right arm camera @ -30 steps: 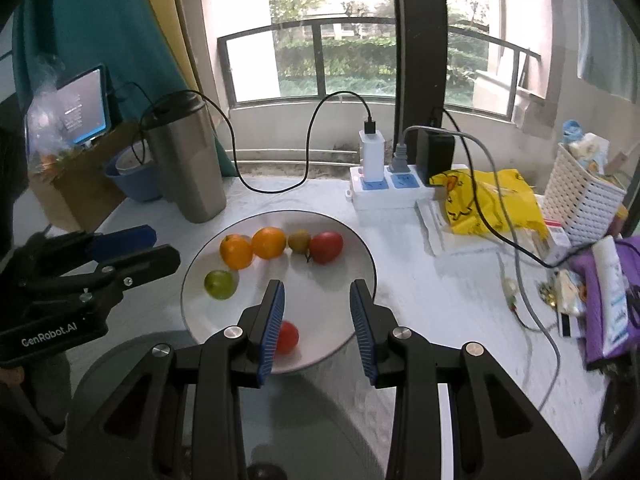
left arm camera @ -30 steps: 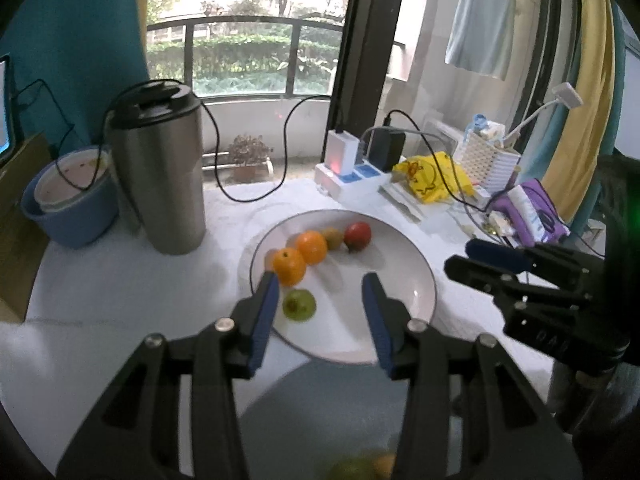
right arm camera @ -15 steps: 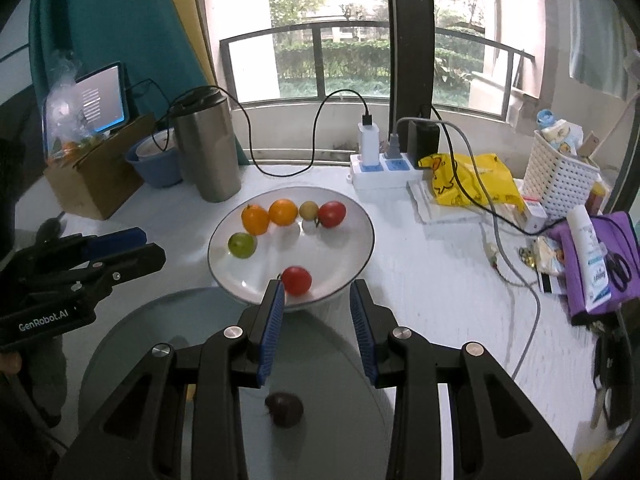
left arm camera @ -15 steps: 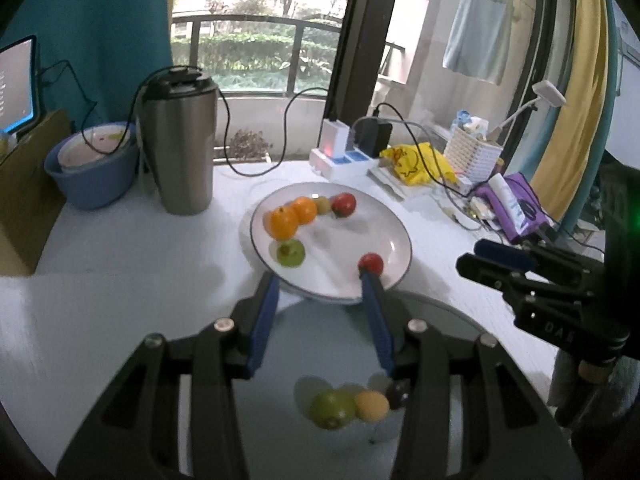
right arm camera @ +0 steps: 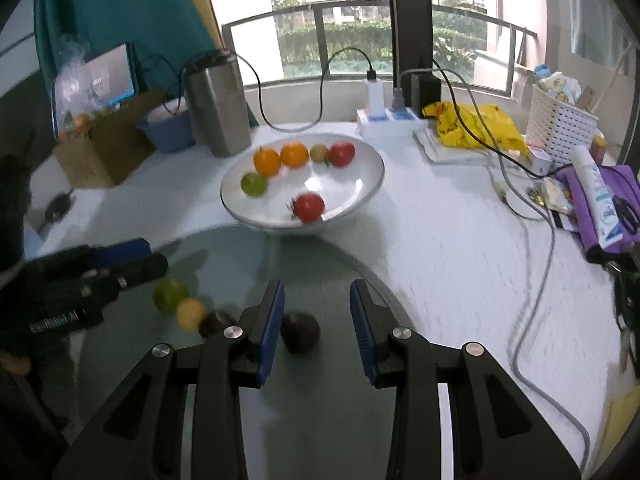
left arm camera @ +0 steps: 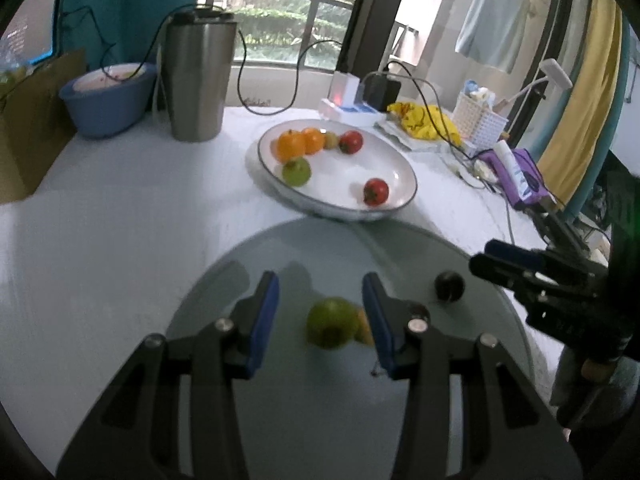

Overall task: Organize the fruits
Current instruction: 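Move both grippers back to the remaining fruit on the grey tray, then grasp a green lime with the left gripper while the right gripper grasps a dark tomato, then lift the lime and dark tomato and carry both over the white bowl, then lower both fruits into the bowl and open both grippers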

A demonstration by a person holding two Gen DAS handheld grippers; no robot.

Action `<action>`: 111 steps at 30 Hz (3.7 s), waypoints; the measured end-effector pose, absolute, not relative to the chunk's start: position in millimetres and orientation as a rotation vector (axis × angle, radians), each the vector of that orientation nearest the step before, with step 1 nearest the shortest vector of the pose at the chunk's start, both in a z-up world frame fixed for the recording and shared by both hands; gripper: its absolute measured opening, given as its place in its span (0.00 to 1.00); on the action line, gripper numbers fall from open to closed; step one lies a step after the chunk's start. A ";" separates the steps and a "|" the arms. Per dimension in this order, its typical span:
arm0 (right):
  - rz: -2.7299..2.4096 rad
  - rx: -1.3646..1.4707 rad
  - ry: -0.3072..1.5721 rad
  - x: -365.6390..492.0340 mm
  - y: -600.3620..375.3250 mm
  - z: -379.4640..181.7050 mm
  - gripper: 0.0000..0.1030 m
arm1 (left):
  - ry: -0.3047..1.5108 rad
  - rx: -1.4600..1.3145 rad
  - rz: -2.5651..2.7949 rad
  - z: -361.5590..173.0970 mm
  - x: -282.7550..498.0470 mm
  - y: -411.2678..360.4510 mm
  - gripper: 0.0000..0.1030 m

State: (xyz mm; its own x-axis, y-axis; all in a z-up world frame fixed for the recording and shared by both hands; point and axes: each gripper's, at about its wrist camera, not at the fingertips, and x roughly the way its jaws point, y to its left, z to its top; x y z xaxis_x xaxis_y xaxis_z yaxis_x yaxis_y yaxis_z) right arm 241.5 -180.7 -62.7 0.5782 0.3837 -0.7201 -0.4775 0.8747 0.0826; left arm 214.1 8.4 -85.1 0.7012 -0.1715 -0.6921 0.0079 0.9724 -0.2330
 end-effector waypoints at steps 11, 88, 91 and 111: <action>0.552 -0.178 0.874 229.8 -185.7 -88.1 0.35 | 0.838 -0.197 -0.093 -98.1 209.4 5.2 0.44; 0.639 -0.214 0.776 324.8 -174.7 -57.4 0.27 | 0.793 -0.172 -0.222 -73.7 299.5 -2.3 0.29; 0.638 -0.212 0.776 334.3 -173.6 -57.9 0.27 | 0.793 -0.167 -0.221 -76.6 309.9 -1.9 0.29; 0.635 -0.219 0.813 376.9 -150.6 -72.8 0.27 | 0.854 -0.205 -0.225 -95.1 338.0 11.2 0.31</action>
